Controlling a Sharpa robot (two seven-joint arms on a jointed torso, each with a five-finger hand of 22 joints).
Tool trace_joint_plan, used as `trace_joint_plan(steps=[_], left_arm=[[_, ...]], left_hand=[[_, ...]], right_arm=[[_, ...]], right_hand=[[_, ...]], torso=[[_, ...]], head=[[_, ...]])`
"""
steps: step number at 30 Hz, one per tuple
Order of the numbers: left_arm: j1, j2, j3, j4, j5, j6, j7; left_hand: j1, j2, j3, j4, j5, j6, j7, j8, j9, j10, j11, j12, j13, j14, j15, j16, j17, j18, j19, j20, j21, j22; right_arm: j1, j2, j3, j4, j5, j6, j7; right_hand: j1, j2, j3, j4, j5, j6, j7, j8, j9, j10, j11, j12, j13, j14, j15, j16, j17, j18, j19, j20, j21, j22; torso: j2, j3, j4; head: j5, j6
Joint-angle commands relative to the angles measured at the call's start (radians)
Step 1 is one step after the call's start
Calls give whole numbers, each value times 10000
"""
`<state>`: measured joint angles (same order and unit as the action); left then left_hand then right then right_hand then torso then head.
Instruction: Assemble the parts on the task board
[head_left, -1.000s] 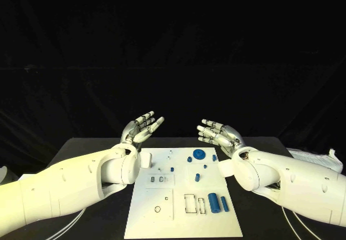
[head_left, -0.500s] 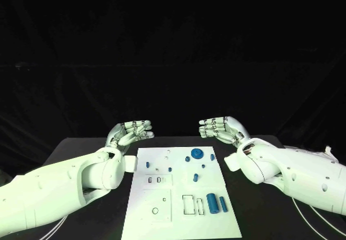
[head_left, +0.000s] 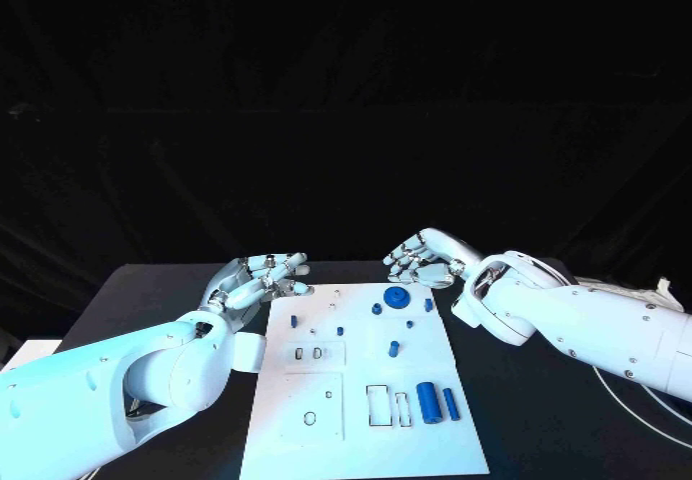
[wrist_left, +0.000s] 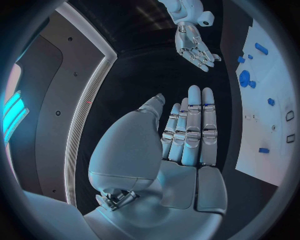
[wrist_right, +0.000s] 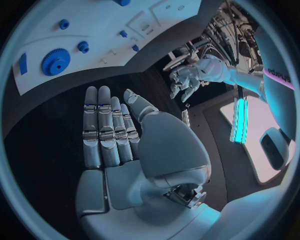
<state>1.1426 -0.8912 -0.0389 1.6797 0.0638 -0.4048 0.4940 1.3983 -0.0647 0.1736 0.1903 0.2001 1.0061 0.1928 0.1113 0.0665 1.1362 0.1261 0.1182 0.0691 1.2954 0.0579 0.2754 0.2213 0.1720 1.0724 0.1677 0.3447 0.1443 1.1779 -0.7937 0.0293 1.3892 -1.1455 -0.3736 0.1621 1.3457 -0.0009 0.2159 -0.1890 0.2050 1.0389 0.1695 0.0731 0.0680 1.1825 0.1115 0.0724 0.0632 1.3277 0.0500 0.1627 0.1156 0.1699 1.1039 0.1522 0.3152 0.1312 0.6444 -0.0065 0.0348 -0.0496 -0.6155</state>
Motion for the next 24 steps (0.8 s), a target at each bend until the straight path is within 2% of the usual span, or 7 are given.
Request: trace_joint_plan(steps=[1,6,11,14,16,20,24], left_arm=[[14,-137,11,391,85,398,-209],[27,-363,50,869,223,391,-237],[39,-537,66,1212,295,404,-268],[42,-594,71,1366,314,408,-274],[43,-601,75,1408,319,404,-278],[45,-629,84,1480,324,397,-283],[49,-678,91,1544,326,376,-299]], left_hand=[[-101,-27,-58,-33,-38,60,41,-78,-9,54,37,-83,-16,-153,56,-90,40,93,-25,34,-30,-36],[-119,-35,-67,-50,-41,42,67,-143,-12,35,66,-164,-17,-231,84,-148,94,89,-79,56,-71,-65],[-155,-82,-117,-92,-43,-47,127,-257,-17,-42,122,-278,-21,-345,139,-234,169,83,-150,103,-128,-107],[-156,-84,-121,-99,-43,-55,133,-268,-16,-51,128,-287,-22,-359,145,-244,178,83,-157,109,-134,-112],[-157,-84,-122,-99,-43,-56,134,-270,-16,-53,129,-290,-22,-362,146,-247,180,83,-159,110,-136,-113],[-159,-82,-123,-100,-42,-59,136,-274,-16,-57,132,-293,-23,-366,148,-250,184,83,-161,112,-138,-115],[-161,-80,-124,-102,-42,-61,139,-277,-16,-61,134,-297,-23,-369,150,-253,188,84,-164,114,-140,-117]], right_arm=[[112,59,12,3,-3123,946,-1335],[289,127,17,26,-4240,1331,-1856],[403,242,19,73,-5003,1692,-2236],[448,312,20,99,-5449,2077,-2515],[461,342,20,86,-5621,2268,-2622],[477,412,20,36,-5890,2498,-2732],[483,496,20,-28,-6051,2627,-2729]], right_hand=[[-58,-302,-90,-54,-111,464,-206,-45,13,599,-296,-86,13,1736,-479,788,651,140,1181,-608,1174,578],[-75,-367,72,124,-320,636,-342,-76,4,774,-423,-108,6,1813,-636,2261,1701,96,1436,-815,2062,1107],[-158,-493,316,322,-377,727,-371,-77,10,853,-475,-102,14,1817,-674,3353,2474,102,1473,-861,2669,1485],[-260,-657,532,530,-436,719,-371,-92,8,650,-491,-107,3,1818,-646,4069,2984,112,1509,-863,3136,1777],[-317,-772,645,666,-489,674,-380,-96,5,458,-440,-112,-3,1815,-641,4571,3301,106,1548,-846,3417,1952],[-341,-976,807,912,-603,587,-378,-98,5,47,-397,-97,-6,1845,-576,6390,5029,115,1549,-815,3929,2295],[-242,-1127,999,1208,-619,560,-385,-89,15,-72,-361,-94,-6,1845,-570,8002,6653,-77,1758,-766,5382,3942]], torso=[[320,-53,148],[527,-60,205],[674,-63,215],[784,-75,268],[829,-85,305],[906,-90,361],[990,-89,406]], head=[[-167,12],[-260,78],[-264,123],[-337,146],[-362,154],[-375,136],[-390,175]])
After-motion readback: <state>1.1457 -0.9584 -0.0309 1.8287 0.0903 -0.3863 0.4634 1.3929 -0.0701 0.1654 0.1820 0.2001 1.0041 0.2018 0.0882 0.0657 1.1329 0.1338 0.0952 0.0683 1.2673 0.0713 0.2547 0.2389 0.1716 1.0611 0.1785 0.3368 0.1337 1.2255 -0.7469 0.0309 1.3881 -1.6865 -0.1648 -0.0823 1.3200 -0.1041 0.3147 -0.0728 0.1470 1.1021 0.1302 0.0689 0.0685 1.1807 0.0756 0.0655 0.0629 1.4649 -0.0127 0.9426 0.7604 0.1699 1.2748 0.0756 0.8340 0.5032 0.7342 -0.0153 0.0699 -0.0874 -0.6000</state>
